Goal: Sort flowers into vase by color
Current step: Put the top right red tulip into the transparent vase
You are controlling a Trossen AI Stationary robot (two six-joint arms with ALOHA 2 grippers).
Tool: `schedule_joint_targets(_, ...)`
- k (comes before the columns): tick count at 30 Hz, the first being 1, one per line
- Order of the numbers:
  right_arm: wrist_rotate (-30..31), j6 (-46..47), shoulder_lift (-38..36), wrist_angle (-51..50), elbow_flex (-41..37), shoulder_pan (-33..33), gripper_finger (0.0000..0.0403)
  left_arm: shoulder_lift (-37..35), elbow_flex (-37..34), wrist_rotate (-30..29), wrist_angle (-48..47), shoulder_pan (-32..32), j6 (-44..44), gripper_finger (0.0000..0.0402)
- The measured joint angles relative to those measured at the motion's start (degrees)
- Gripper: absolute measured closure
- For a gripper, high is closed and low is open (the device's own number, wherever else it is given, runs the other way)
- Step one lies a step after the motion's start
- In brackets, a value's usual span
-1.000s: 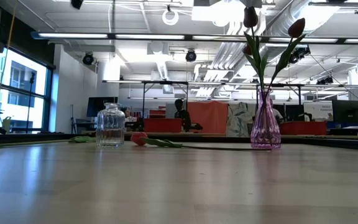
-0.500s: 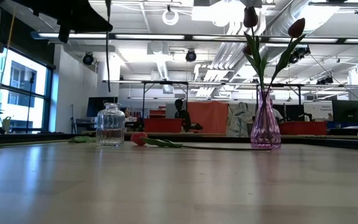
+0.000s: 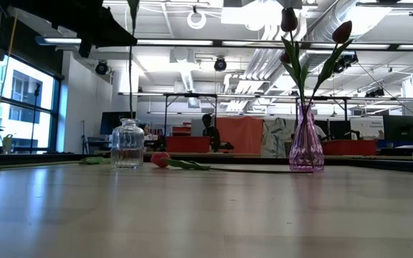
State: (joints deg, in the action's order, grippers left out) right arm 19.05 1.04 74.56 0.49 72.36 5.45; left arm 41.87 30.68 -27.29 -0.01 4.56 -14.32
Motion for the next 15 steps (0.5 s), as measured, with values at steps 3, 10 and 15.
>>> schedule_joint_targets(3,0.0,0.1,0.0,-0.9,0.0,0.0,0.0131,0.0,0.0,-1.0,-1.8,0.4,0.9,0.0401)
schedule_joint_targets(10,0.0,0.4,0.0,-1.7,0.0,0.0,0.0131,0.1,0.0,-1.2,-2.2,0.7,0.2,0.0401)
schedule_joint_targets(15,0.0,0.4,0.0,-2.0,0.0,0.0,0.0131,0.7,0.0,0.3,-2.1,0.7,-2.6,0.0401)
